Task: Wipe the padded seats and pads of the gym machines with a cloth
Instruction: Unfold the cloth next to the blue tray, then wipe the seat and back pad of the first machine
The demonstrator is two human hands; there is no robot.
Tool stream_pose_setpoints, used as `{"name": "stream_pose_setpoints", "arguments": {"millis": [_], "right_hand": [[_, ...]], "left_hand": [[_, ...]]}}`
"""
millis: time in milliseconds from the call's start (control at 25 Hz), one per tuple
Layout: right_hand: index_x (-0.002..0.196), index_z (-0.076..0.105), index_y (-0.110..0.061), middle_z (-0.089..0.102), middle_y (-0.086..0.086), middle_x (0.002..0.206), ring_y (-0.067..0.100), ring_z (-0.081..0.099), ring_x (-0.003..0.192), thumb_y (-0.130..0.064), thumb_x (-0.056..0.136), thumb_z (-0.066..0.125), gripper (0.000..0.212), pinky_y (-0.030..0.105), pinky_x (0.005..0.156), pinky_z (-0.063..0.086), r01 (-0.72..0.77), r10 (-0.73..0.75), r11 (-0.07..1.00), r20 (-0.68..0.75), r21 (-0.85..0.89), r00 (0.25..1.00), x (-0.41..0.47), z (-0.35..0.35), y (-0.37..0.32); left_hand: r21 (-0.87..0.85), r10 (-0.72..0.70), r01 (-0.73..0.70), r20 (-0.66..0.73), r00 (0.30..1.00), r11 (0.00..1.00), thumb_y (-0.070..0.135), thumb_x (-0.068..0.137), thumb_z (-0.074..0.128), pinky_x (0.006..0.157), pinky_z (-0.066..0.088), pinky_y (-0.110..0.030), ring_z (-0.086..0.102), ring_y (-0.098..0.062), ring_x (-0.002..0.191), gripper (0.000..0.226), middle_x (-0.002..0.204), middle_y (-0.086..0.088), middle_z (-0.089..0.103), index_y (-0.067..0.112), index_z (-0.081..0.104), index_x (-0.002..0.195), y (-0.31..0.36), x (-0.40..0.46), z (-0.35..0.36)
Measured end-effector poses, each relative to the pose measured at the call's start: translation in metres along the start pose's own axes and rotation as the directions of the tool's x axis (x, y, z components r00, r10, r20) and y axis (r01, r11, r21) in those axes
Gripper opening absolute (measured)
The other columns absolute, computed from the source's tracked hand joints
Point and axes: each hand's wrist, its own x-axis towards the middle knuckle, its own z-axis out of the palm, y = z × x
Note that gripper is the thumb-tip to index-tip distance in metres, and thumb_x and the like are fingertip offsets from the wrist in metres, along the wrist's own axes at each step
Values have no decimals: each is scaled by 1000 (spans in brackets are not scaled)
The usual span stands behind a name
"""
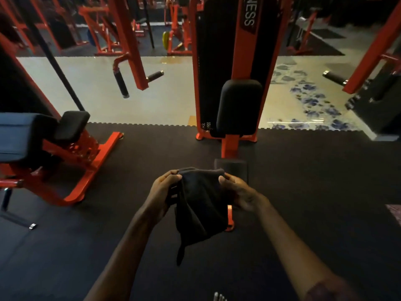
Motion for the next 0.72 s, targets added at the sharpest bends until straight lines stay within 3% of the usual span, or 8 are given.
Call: {"name": "stream_pose_setpoints", "arguments": {"millis": [120, 240, 320, 400, 560, 720], "right_hand": [[124, 69, -10, 75, 11, 120, 25, 73, 110, -14, 90, 80, 35, 36, 91, 60, -33, 29, 999, -105, -34, 994, 27, -36, -4], [110, 69, -18, 73, 1, 110, 16, 69, 105, -18, 81, 88, 35, 28, 88, 57, 2, -57, 978, -254, -211, 966, 51, -70, 2], [109, 68, -15, 71, 0, 110, 12, 66, 105, -19, 84, 87, 33, 27, 89, 56, -36, -70, 938, -289, -346, 955, 63, -95, 8], [111, 67, -12, 71, 0, 112, 12, 66, 105, -15, 89, 83, 27, 27, 91, 56, -73, -70, 897, -301, -436, 951, 73, -120, 11], [113, 70, -19, 71, 1, 117, 19, 67, 115, -17, 93, 80, 23, 34, 99, 56, -179, 56, 842, -247, -510, 967, 109, -174, 3], [115, 69, -15, 70, 7, 119, 27, 66, 118, -17, 95, 78, 22, 43, 102, 56, -277, 162, 789, -250, -549, 955, 175, -242, -11]], "left_hand": [[16, -109, 110, -21, 994, 994, 21, 106, 57, 72, 58, -34, 71, -24, 95, 25, 114, -11, 74, 14, 72, 124, -19, 61, 11], [70, -199, 201, -33, 979, 977, 20, 104, 64, 75, 65, -43, 75, -28, 95, 22, 116, -16, 74, 7, 69, 122, -54, 111, 16], [139, -246, 243, 4, 969, 960, 20, 103, 67, 81, 66, -47, 76, -29, 93, 22, 114, -18, 76, 7, 69, 121, -79, 145, 21], [187, -257, 253, 1, 966, 949, 21, 104, 67, 76, 64, -41, 75, -27, 91, 22, 112, -20, 77, 7, 69, 121, -104, 179, 27], [233, -247, 258, -78, 966, 937, 19, 103, 68, 73, 59, -35, 78, -19, 95, 13, 111, -10, 79, 14, 70, 115, -169, 266, 25], [332, -140, 212, -226, 964, 919, 20, 100, 71, 97, 59, -37, 70, -11, 105, 25, 115, 4, 73, 18, 68, 125, -238, 354, 26]]}}
